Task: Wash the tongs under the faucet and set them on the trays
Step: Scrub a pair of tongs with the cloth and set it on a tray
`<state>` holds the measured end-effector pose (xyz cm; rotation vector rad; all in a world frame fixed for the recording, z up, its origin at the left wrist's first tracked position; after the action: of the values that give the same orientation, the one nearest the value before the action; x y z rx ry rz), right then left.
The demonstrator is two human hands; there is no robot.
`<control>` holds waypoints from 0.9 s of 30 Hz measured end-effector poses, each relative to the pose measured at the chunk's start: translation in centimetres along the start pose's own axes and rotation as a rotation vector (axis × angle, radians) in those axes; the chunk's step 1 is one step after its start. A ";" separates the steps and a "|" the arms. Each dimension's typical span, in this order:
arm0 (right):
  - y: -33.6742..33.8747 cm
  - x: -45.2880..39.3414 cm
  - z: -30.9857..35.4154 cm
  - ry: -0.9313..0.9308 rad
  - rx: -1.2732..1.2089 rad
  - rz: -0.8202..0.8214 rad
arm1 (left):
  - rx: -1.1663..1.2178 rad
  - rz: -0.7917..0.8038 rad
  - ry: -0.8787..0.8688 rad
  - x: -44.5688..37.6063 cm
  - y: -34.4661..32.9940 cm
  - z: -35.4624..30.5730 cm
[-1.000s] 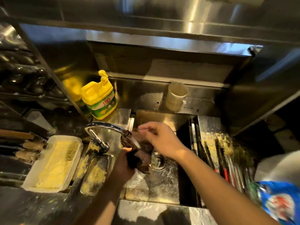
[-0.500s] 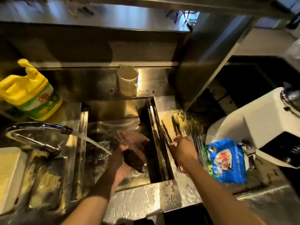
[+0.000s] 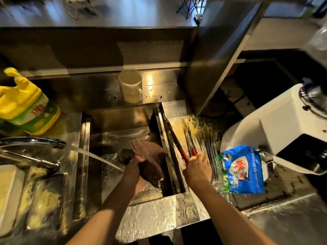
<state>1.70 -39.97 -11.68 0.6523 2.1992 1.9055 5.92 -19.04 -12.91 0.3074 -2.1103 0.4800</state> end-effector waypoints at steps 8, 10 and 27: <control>3.5 -0.4 -0.7 -0.157 -0.349 -0.106 | 0.038 0.081 -0.001 1.0 -0.3 -0.4; 4.8 -0.1 -0.5 -0.143 -0.377 -0.167 | 0.097 0.093 0.018 1.3 -0.1 -0.9; 6.9 8.4 13.3 -0.053 -1.451 0.917 | 0.486 0.098 -0.270 2.4 10.4 -9.1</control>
<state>0.97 -23.77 -5.98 1.3084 -0.0547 2.9629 7.26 -5.77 -8.65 0.5731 -2.2535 1.0635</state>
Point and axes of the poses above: each hand's wrist, its own x-axis away from the middle knuckle, its own y-axis out of the back of the hand, z = x × y, the point moved 4 cm from there along -x, towards the middle knuckle, and after that the axes turned 13 degrees about -z, right-handed, at the moved point
